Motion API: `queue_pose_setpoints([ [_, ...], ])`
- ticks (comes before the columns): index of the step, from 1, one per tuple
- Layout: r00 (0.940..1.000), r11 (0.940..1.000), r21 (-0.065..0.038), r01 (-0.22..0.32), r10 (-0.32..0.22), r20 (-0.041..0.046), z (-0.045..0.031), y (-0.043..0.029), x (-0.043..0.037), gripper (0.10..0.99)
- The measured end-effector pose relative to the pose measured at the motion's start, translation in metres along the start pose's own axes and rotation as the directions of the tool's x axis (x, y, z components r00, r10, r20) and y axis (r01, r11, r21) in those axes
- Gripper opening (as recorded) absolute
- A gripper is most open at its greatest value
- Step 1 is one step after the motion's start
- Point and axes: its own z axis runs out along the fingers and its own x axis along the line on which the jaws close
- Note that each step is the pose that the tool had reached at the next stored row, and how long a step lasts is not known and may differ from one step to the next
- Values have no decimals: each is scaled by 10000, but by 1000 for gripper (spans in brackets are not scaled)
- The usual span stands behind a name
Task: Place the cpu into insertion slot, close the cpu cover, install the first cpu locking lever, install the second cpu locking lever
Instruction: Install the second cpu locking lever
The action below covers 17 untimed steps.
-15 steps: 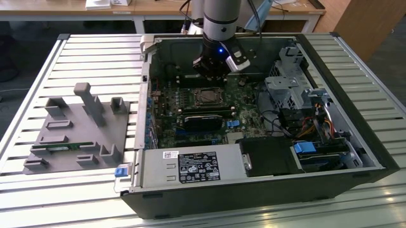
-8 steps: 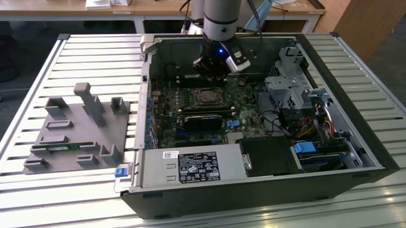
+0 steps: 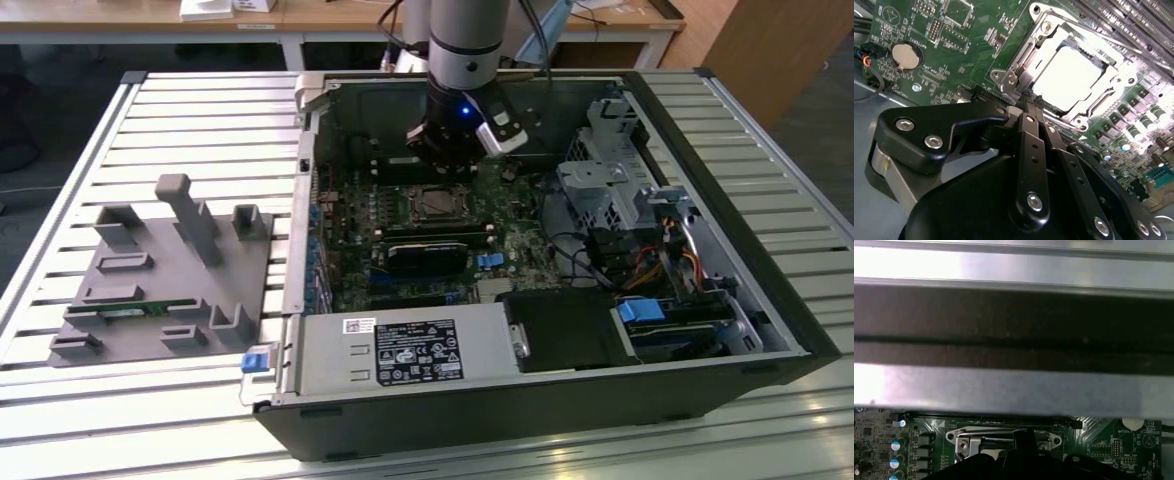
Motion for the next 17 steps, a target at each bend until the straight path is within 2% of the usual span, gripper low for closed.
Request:
queue_pose_setpoints([
  [15,10000,10000,-3,1,-1,1,-9,-134,2,106],
  [17,10000,10000,-38,0,0,1,-47,-136,2,106],
])
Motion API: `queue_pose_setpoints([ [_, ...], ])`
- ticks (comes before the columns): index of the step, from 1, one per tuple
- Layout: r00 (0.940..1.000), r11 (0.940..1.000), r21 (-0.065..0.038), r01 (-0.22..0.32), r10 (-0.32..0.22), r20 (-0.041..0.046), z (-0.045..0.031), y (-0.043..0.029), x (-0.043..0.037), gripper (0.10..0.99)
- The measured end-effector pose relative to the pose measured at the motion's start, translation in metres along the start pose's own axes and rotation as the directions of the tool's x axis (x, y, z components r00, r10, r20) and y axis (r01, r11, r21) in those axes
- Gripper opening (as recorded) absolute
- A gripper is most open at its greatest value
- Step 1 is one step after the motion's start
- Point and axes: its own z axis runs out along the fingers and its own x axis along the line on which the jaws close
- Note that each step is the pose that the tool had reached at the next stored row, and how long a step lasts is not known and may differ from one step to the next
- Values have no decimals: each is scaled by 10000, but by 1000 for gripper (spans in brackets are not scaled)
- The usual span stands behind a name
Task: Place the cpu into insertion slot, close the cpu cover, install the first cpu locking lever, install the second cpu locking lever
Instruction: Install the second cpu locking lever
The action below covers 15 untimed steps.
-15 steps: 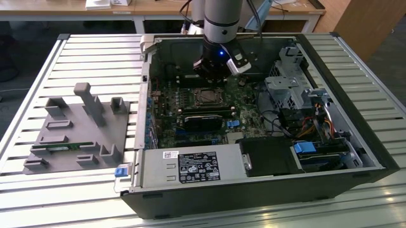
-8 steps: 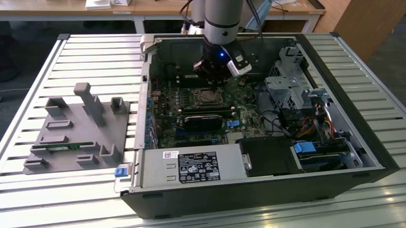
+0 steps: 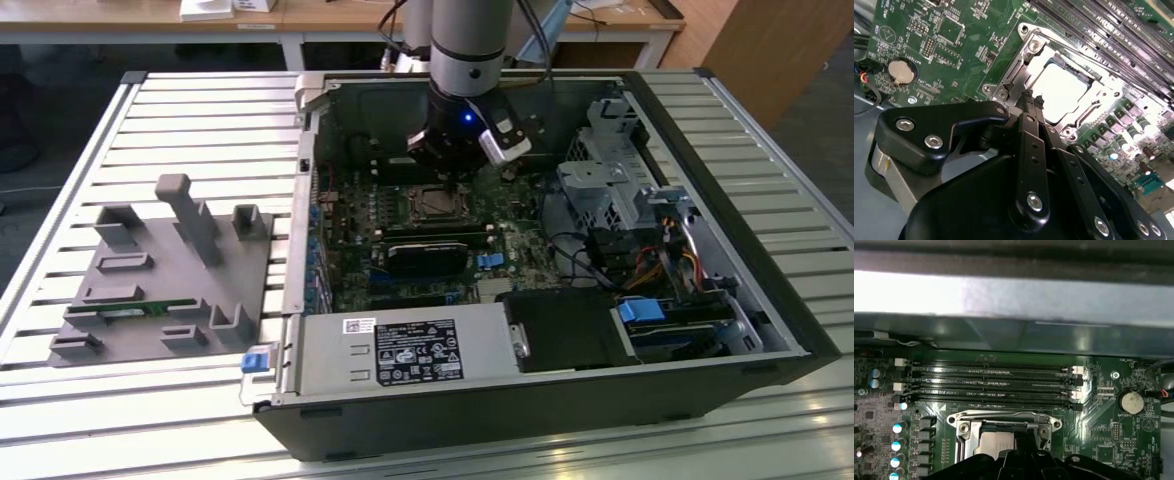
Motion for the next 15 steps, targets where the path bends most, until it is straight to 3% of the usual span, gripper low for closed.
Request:
queue_pose_setpoints([
  [3,10000,10000,-19,-1,1,0,-101,7,-2,106],
  [6,10000,10000,-41,-1,1,1,-141,5,-1,106],
  [10,10000,9991,-431,-7,7,8,-145,-65,10,106],
  [15,10000,9989,-473,-7,7,8,-148,-167,12,106],
])
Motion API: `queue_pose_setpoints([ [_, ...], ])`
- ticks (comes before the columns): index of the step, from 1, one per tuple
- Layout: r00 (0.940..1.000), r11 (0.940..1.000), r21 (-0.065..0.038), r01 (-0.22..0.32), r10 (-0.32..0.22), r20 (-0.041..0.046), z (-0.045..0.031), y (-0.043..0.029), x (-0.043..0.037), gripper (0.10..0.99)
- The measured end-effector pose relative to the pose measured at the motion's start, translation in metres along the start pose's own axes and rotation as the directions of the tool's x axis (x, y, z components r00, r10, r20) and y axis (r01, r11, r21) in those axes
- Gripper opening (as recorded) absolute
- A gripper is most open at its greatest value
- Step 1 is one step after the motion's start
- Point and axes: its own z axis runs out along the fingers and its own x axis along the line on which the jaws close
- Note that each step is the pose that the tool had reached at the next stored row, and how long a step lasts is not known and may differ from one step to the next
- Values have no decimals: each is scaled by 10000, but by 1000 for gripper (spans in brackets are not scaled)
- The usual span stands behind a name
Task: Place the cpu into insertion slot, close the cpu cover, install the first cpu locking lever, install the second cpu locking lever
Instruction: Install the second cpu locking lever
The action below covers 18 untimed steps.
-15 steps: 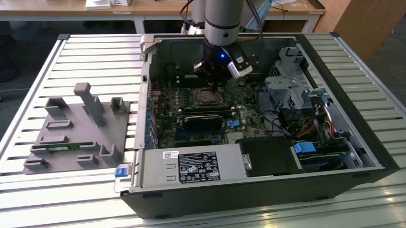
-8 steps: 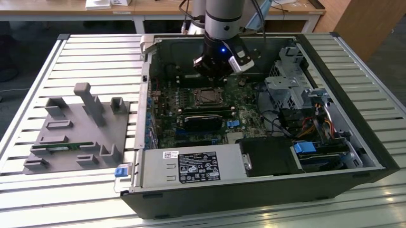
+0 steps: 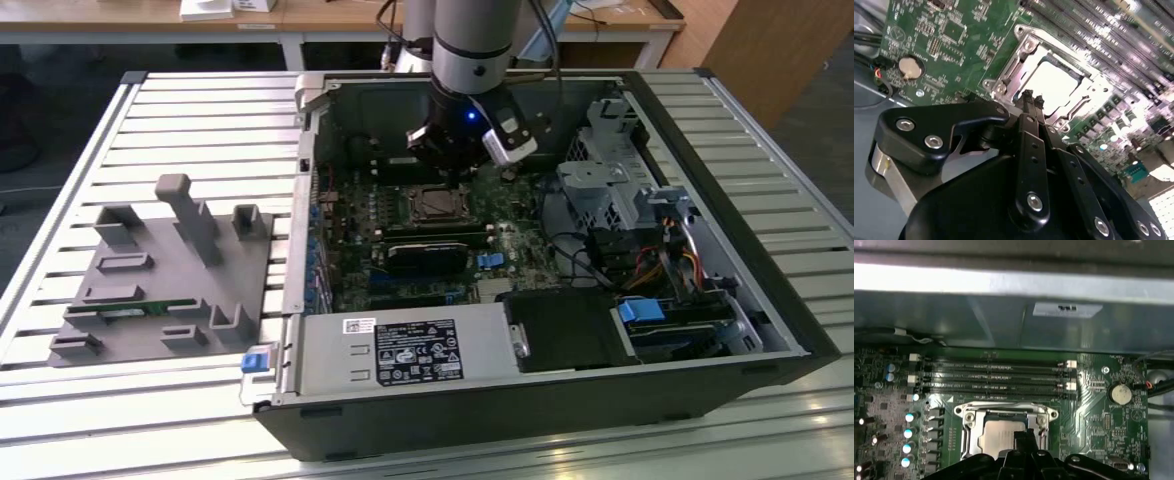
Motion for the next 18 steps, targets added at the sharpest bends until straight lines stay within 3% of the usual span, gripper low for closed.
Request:
queue_pose_setpoints([
  [8,10000,10000,0,0,0,-2,-19,-189,3,106],
  [13,10000,10000,-2,1,-1,-1,-42,-223,3,106],
  [18,10000,10000,-1,-1,1,-1,-57,-348,6,106],
])
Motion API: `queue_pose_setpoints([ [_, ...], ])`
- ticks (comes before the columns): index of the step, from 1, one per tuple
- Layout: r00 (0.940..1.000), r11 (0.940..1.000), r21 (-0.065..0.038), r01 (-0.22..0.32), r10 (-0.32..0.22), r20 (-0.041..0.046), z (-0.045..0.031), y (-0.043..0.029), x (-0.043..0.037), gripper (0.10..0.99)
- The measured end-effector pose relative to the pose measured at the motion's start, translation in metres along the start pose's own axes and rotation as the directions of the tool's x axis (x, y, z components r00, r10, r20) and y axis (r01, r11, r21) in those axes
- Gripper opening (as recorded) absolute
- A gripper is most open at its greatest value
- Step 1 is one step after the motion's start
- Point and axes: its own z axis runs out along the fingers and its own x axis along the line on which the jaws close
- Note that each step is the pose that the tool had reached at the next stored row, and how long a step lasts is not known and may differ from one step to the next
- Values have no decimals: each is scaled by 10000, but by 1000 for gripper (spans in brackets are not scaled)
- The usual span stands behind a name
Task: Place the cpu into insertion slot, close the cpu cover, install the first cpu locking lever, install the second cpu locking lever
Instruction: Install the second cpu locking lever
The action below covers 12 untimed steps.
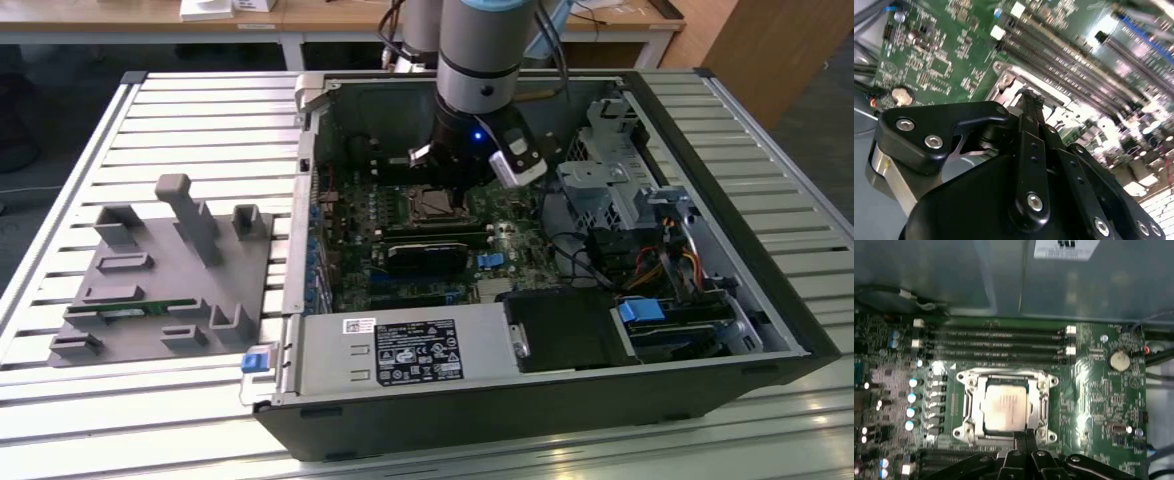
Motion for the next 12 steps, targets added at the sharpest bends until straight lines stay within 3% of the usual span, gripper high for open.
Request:
queue_pose_setpoints([
  [3,10000,10000,0,1,-1,0,-8,-66,1,106],
  [6,10000,10000,-27,-1,1,0,-10,-87,24,106],
  [12,10000,10000,-72,0,0,2,-13,-102,165,106],
])
